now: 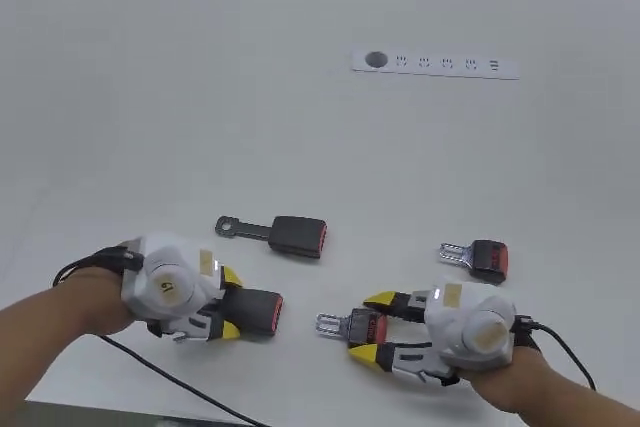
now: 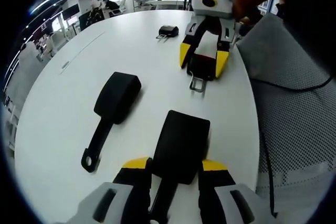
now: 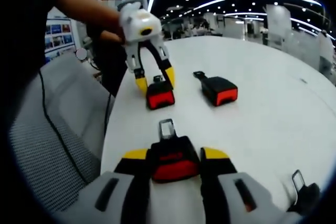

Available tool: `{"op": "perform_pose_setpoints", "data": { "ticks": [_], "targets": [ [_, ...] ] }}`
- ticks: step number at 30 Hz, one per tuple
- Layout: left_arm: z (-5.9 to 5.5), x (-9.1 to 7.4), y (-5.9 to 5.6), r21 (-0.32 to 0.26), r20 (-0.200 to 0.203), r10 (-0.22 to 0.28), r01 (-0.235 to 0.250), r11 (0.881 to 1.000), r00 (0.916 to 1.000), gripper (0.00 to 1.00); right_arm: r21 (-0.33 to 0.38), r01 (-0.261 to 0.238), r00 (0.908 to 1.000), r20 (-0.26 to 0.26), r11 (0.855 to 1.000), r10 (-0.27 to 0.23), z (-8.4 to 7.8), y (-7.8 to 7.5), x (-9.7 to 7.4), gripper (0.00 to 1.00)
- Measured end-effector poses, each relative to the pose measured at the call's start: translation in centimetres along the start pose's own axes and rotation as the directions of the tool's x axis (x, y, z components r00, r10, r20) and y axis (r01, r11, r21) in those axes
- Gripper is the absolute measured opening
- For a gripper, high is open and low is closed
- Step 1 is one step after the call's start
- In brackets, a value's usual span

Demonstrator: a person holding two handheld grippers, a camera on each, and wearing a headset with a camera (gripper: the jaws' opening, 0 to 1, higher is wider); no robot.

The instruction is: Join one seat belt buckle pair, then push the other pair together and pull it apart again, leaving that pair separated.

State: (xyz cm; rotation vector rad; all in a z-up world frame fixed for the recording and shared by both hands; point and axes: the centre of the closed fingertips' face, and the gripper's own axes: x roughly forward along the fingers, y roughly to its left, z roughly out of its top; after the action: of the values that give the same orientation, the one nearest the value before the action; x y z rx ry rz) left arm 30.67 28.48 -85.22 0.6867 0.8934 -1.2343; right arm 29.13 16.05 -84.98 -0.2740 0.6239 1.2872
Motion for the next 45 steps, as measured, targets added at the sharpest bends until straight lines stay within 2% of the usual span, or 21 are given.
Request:
{"op": "perform_pose_setpoints", "data": {
  "ticks": [3,6,9,20,23,28,31,37,45],
  "targets": [
    [0.0,0.0,0.0,-0.001,-0.001,-0.001,0.001,1.0,1.0,0.36,-0.003,-0.008,0.9999,0.008,1.0,0.008,0.8,0.4,0.8,0.37],
    [0.0,0.0,0.0,-0.003,0.0,-0.001,0.001,1.0,1.0,0.36,0.034,-0.008,0.9998,0.016,0.999,0.008,1.4,0.6,1.4,0.37],
    [0.0,0.1,0.0,-0.001,-0.001,-0.002,0.002,1.0,1.0,0.36,-0.003,-0.022,0.9997,0.003,1.0,0.022,1.8,0.8,2.0,0.37],
    [-0.1,0.1,0.1,0.006,-0.007,-0.004,0.004,1.0,1.0,0.36,0.016,-0.021,0.9998,0.003,1.0,0.021,2.9,0.4,3.5,0.37],
    [0.0,0.2,0.0,0.021,-0.015,-0.007,0.007,1.0,0.9999,0.35,-0.01,-0.026,0.9996,-0.009,1.0,0.026,3.3,0.6,4.3,0.37],
    [0.0,0.1,0.0,0.048,-0.02,-0.01,0.011,0.999,0.9997,0.35,0.0,-0.034,0.9994,-0.01,0.999,0.034,3.2,0.5,4.4,0.37],
    [0.1,0.2,0.0,0.067,-0.041,-0.012,0.015,0.998,0.9991,0.35,-0.001,-0.029,0.9994,-0.021,1.0,0.029,3.3,0.6,4.5,0.36],
    [0.1,0.2,0.0,0.093,-0.055,-0.017,0.022,0.995,0.9983,0.35,-0.003,-0.028,0.9993,-0.025,1.0,0.028,3.6,0.8,5.0,0.36],
    [0.2,0.2,-0.1,0.115,-0.065,-0.025,0.033,0.993,0.9976,0.35,-0.008,-0.027,0.999,-0.037,1.0,0.027,3.9,0.9,5.4,0.36]
  ]
}}
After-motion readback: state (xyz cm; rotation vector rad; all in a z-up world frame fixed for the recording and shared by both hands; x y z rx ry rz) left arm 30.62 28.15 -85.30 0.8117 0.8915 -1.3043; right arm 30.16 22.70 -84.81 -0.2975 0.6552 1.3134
